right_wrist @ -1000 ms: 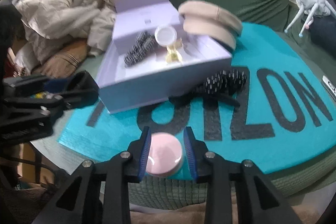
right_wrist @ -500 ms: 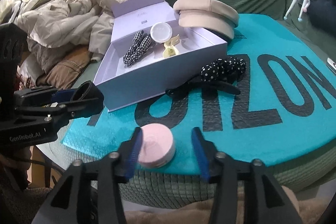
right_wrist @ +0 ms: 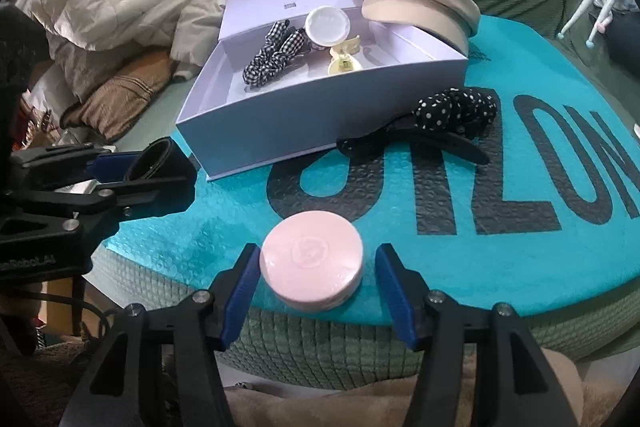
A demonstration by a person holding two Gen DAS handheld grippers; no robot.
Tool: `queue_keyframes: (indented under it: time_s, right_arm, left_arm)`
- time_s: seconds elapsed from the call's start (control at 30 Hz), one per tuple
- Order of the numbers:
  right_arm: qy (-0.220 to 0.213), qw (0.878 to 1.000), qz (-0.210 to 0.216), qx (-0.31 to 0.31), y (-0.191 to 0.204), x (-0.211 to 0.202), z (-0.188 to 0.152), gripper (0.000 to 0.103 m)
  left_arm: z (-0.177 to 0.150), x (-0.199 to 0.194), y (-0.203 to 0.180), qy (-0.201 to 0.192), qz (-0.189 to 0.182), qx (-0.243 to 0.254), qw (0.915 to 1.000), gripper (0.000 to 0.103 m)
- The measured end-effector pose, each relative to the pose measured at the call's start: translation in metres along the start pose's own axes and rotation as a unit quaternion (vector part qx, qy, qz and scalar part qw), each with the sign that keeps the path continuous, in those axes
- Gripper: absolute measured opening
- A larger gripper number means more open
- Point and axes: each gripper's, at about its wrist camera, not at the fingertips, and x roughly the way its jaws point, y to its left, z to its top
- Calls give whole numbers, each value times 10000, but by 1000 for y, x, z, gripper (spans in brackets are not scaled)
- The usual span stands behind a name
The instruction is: Organize objects
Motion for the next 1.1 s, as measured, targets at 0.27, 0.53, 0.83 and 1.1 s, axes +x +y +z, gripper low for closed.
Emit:
queue_keyframes:
  time_s: [0.27, 0.53, 0.83, 1.1]
  right_arm:
    - [-39, 9998, -42, -208, 6, 1, 1, 52]
    - [-155, 9998, -26, -98, 3, -8, 4, 52]
    - [-380, 9991, -60, -166, 5, -29, 10, 52]
    - [-605, 9977, -252, -192, -2, -54, 24, 52]
  left_arm:
    - [0, 2, 0, 55, -4, -6, 10000, 41]
    - [4, -1, -1, 9, 63, 37, 10000, 41]
    - [16, -13, -4, -106, 180, 101, 9997, 41]
    - [29, -31, -8, -187, 193, 63, 9996, 41]
